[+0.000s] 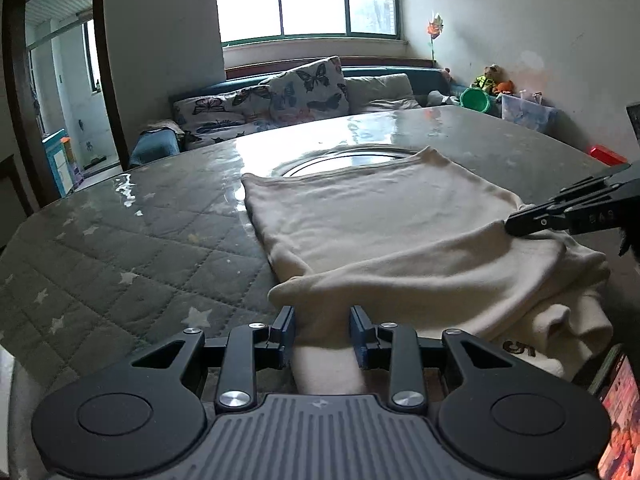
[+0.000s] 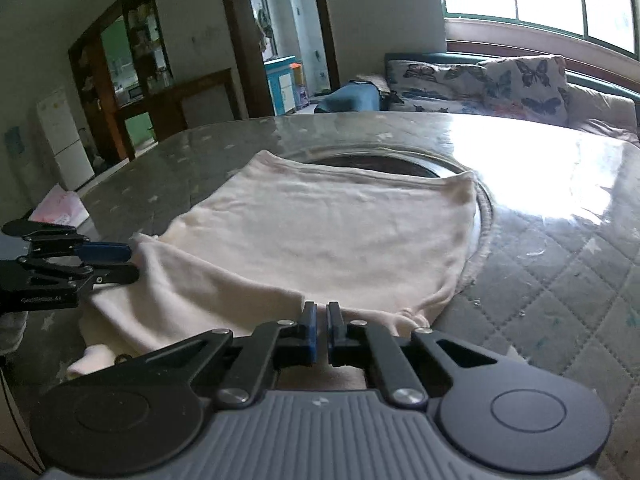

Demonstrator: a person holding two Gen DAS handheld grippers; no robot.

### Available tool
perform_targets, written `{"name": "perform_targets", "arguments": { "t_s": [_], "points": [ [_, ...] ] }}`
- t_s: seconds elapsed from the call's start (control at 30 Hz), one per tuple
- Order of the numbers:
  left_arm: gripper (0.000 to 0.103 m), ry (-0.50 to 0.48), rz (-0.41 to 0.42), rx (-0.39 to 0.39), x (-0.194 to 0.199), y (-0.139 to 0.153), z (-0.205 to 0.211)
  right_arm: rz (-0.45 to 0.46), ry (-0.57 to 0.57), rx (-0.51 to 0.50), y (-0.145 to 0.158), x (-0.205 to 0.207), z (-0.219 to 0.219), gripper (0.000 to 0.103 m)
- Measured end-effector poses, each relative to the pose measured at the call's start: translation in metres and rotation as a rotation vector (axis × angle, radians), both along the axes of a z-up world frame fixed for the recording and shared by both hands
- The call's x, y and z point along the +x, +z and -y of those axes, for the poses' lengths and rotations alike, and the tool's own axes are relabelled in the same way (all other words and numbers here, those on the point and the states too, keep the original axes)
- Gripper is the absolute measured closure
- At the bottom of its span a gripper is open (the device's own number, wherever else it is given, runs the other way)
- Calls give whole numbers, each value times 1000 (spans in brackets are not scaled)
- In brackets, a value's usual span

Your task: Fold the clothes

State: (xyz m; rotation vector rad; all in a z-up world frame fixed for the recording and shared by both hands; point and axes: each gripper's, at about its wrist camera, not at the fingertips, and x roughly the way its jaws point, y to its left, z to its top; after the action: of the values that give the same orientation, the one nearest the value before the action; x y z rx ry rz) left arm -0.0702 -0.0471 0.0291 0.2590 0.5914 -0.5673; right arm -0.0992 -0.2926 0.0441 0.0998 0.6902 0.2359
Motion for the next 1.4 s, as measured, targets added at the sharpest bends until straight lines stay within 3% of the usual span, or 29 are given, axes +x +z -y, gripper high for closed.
{"name": "perform_targets", "arguments": {
  "t_s": [0.07, 0.13, 0.17, 0.27, 0.33, 0.5, 0.63, 0.87, 0.9, 0.93, 0.97, 1.07, 1.17, 1.3, 1.4],
  "points": [
    [70, -17, 18, -17, -6, 7, 2, 27, 15, 11, 6, -1, -1, 93],
    [70, -36, 21, -18, -7, 7, 8, 33, 36, 3, 9, 2, -6, 69],
    [70, -45, 21, -18, -7, 7, 12, 32, 37, -6, 8, 5, -9, 66],
    [70, -73, 23, -17, -8, 6, 23, 9, 42, -10, 0, 15, -14, 68],
    [70, -86, 19, -13, -8, 3, 28, -2, 41, 8, -4, 18, -14, 74],
    [70, -83, -1, -15, -8, -2, 25, 29, 60, 15, 3, 6, -15, 74],
    [70, -81, -5, -11, -8, -4, 25, 48, 34, -49, 5, -4, -17, 74],
    [70, -85, -6, -8, -10, -6, 26, 53, 78, -48, -3, 4, -20, 74],
    [70, -84, -7, -6, -10, -6, 26, 60, 90, -49, -3, 5, -21, 79],
    [70, -84, -7, -4, -10, -6, 25, 74, 94, -41, -3, 4, -22, 93],
    [70, -84, -6, -2, -10, -6, 25, 87, 87, -32, -2, 3, -22, 97],
    [70, -85, -7, 2, -11, -7, 24, 119, 23, -13, 5, -3, -18, 98],
    [70, -93, -6, 4, -11, -8, 22, 94, -12, -20, 2, -1, -14, 98],
    [70, -96, -4, 11, -12, -7, 20, 46, -1, 19, -5, 2, -7, 86],
    [70, -95, -2, 18, -14, -4, 16, 77, 15, -44, 6, -8, -8, 86]
  ]
}}
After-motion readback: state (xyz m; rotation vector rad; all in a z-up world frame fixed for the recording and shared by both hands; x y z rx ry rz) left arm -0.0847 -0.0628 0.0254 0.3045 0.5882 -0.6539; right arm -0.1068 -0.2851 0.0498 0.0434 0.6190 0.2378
